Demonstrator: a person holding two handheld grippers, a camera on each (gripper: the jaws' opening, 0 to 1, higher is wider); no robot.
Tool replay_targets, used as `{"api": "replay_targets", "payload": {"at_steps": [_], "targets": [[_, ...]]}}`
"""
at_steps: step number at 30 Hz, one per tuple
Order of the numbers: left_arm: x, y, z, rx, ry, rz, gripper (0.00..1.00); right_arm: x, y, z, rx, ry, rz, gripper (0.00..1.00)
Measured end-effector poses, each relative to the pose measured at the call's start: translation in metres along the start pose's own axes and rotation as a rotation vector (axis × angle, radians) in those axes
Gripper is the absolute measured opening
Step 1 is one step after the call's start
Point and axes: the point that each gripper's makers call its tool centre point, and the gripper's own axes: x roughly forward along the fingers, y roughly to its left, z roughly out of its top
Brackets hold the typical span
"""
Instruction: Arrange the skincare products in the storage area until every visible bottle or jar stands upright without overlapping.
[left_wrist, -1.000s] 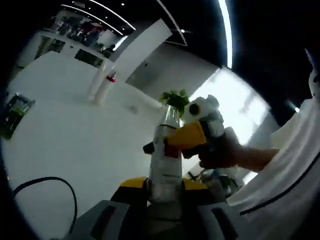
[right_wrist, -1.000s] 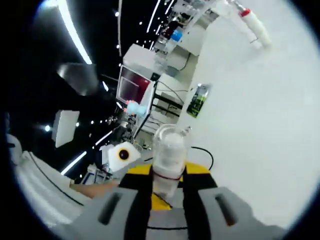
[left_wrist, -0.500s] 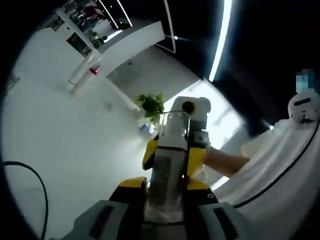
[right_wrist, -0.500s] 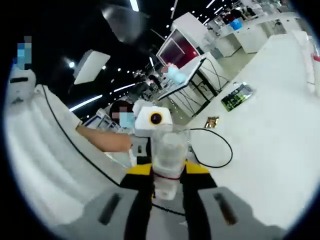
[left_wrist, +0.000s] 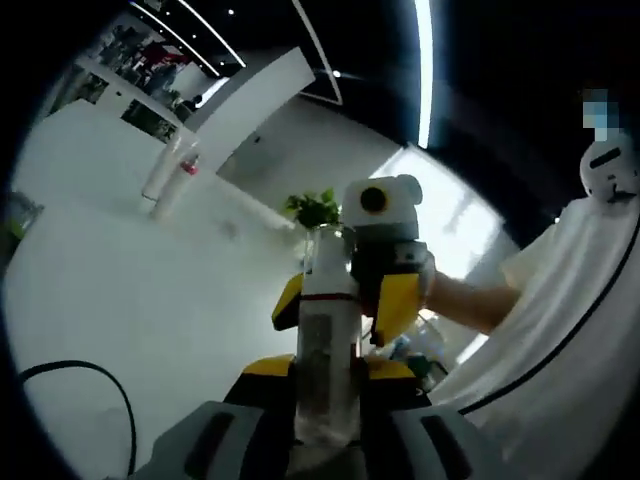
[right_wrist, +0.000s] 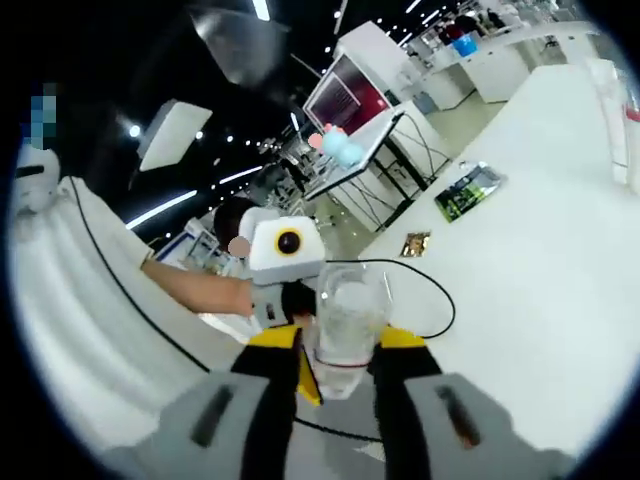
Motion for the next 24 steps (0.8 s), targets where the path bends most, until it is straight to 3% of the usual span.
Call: {"api": "replay_targets", "payload": {"at_steps": [8,12,16,18,24], "targets": [[0.002,0.006,-0.005,0.057,0.030,0.040,0.24,-0.024,-0.012,0.012,-0.082,0.076,-0.076,0.28],[0.005,0.006,-0.011,0.089,0.063,0.048,0.24,-0.027,-0.015,0.002,-0.056,0.170,-0.103,0.23],[0.006,0.006,-0.020,0.128,0.112,0.055,0.24,-0.018,-0.002,0.003,-0.101,0.165,-0.065,0.19],[0.006,0.008,-0.023,0.142,0.131,0.072,0.25,-0.015,-0.002,-0.001,-0.163,0.190,-0.082,0.19],[0.003,0.006,-0.020,0.185,0.118,0.082,0.25,-0.014,0.009,0.002,-0.265,0.223,-0.101,0.18]]}}
